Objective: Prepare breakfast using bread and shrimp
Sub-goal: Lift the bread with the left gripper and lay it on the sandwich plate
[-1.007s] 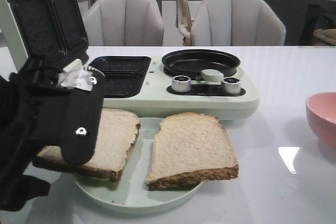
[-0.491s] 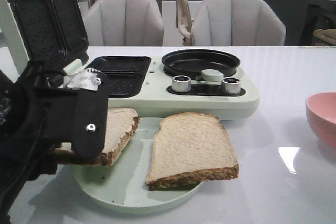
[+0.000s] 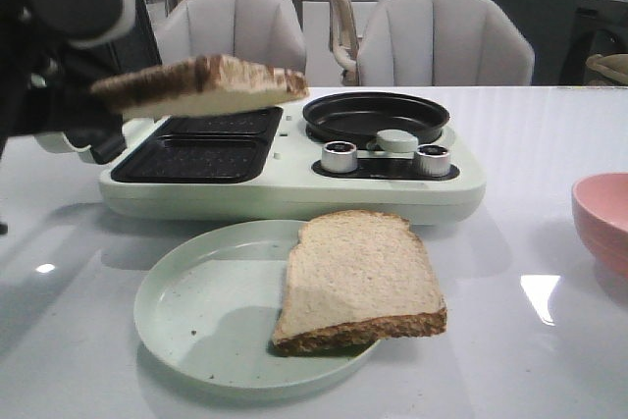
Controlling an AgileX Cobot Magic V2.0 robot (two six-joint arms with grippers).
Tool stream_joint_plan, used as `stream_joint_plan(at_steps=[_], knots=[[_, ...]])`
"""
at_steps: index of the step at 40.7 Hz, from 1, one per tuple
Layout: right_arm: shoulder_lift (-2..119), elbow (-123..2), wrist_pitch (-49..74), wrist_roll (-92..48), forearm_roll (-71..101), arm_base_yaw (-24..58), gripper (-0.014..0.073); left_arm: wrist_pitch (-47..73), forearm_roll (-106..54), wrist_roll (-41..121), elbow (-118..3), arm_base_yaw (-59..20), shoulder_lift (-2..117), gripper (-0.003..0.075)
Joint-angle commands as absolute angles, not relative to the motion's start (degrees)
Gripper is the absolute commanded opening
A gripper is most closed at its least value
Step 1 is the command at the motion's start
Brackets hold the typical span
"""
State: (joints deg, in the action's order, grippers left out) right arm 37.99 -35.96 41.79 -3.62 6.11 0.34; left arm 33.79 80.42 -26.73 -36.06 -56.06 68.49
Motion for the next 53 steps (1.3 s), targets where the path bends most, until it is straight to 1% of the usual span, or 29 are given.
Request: stream_joint_plan(at_steps=[1,8,16,22,32,37,43,46,48,51,53], knots=[[38.2,-37.4,38.2,-3.8,6.3,0.1,0.0570,36.0,87.2,-27.1,-39.9,-54.7,67.2,0.0100],[38.2,-37.4,38.2,-3.8,6.3,0.1,0.0570,32.8,90.4,-27.1,-46.3,-47.9,73.0,0.0100],[38.2,-37.4,38.2,-3.8,6.3,0.1,0.0570,28.7,90.4,-27.1,-55.1,-40.5,84.7,0.0100],[38.2,-37.4,38.2,-3.8,6.3,0.1,0.0570,28.1,90.4,-27.1,-63.5,-35.6,94.4,0.0100],[38.2,-37.4,38.2,-3.8,6.3,0.1,0.0570,28.2,90.4,-27.1,-75.5,-31.2,106.1,0.0100],[38.2,-37.4,38.2,-3.8,6.3,0.1,0.0570,29.9,90.5,-27.1,-79.8,-30.0,109.9,0.0101],[38.2,-37.4,38.2,-3.8,6.3,0.1,0.0570,29.0,90.9,-27.1,-82.4,-29.2,112.3,0.0104],[38.2,-37.4,38.2,-3.8,6.3,0.1,0.0570,29.0,90.9,-27.1,-82.7,-29.2,112.9,0.0130],[38.2,-37.4,38.2,-3.8,6.3,0.1,0.0570,29.1,90.9,-27.1,-82.9,-29.2,113.2,0.0169],[38.2,-37.4,38.2,-3.8,6.3,0.1,0.0570,29.1,90.9,-27.1,-82.9,-29.2,113.3,0.0246],[38.2,-37.4,38.2,-3.8,6.3,0.1,0.0570,29.4,90.9,-27.1,-82.9,-29.2,113.3,0.0311]])
